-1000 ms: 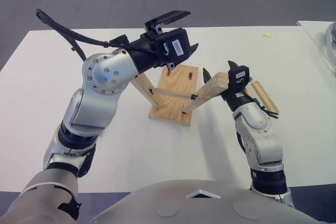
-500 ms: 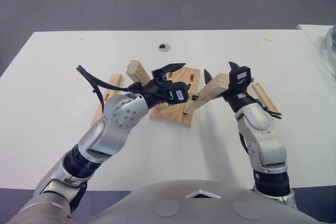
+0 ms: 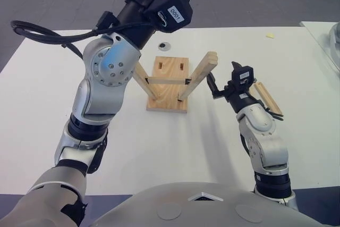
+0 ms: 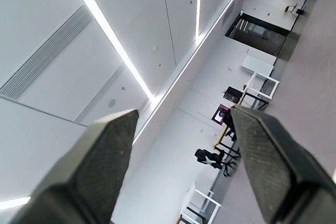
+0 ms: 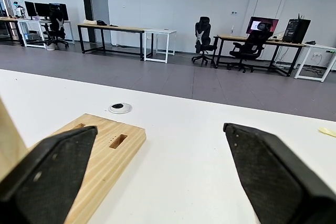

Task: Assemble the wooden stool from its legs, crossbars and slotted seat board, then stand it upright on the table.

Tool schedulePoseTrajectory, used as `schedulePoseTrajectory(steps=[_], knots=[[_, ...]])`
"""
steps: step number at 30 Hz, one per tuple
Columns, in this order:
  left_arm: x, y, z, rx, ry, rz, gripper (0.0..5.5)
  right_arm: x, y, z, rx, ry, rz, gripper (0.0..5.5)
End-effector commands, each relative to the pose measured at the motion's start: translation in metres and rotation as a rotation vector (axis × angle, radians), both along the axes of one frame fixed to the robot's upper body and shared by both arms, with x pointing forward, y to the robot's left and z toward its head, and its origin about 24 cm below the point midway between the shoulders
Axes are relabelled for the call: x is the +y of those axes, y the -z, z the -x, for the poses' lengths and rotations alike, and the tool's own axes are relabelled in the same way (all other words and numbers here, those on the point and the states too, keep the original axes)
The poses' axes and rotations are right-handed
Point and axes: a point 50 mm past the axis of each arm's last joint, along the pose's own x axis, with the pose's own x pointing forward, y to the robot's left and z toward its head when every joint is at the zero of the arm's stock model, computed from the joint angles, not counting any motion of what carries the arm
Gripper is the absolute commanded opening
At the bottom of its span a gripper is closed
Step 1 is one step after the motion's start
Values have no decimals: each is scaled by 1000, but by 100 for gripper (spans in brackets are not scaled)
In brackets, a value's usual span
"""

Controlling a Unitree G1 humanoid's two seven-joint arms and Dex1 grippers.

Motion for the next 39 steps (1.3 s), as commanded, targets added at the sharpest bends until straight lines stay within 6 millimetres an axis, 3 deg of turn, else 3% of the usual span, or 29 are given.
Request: schedulePoseTrajectory(steps=[1,2,3,4,7,10,12,14,17,19,20,21,22,23,25,27,29,30,32,33,34,35,36,37,39], knots=[[12,170,13,699,-29,-364,330,4,-5,-1,11,-18,-15,450],[20,226,35,976,-18,-479,330,6,-9,-3,4,-33,-24,450],[29,254,50,1161,-55,-474,330,5,-15,-7,-12,-32,-30,450],[29,257,47,1192,-44,-498,330,0,-19,-9,-27,-12,-26,450],[25,236,21,1057,-56,-411,330,-6,-20,-13,-40,33,-17,450],[15,203,2,835,-60,-297,330,-2,-17,-9,-33,40,-17,450],[3,164,-14,685,-29,-119,330,-2,-15,-8,-30,52,-17,450],[-5,112,-24,586,57,188,330,-4,-15,-10,-28,74,-16,450],[6,48,-23,471,154,533,330,-13,-14,-13,-28,113,-7,450],[30,-24,-13,226,277,831,330,-22,-14,-13,-29,145,2,450],[55,-60,-7,58,296,998,330,-27,-13,-13,-26,166,7,450],[79,-83,0,-77,283,1098,330,-31,-12,-13,-23,185,13,450],[108,-89,5,-177,208,1162,330,-38,-9,-14,-17,222,16,450],[141,-79,9,-243,34,1165,330,-48,-8,-13,-17,282,18,450],[196,-32,17,-261,-387,1154,330,-72,-7,-8,-28,467,-5,450],[223,27,25,-160,-664,1178,330,-90,-10,0,-56,632,-37,450],[225,82,31,3,-811,1195,330,-88,-19,1,-114,674,-45,450],[215,102,33,93,-832,1167,330,-78,-25,-2,-134,630,-53,450],[171,124,25,305,-717,1136,330,-34,-27,-12,-83,363,-68,450],[129,135,12,514,-538,1055,330,-2,-28,-13,-50,145,-60,450],[69,142,3,750,-224,754,330,33,-31,-8,-8,-97,-111,450],[25,151,11,908,19,520,330,56,-38,-1,-23,-276,-145,450],[-15,140,16,960,245,514,330,72,-44,7,-35,-425,-177,450],[-39,124,20,953,395,544,330,78,-47,11,-42,-486,-193,450],[-55,104,25,890,526,519,330,71,-43,6,-35,-431,-183,450]])
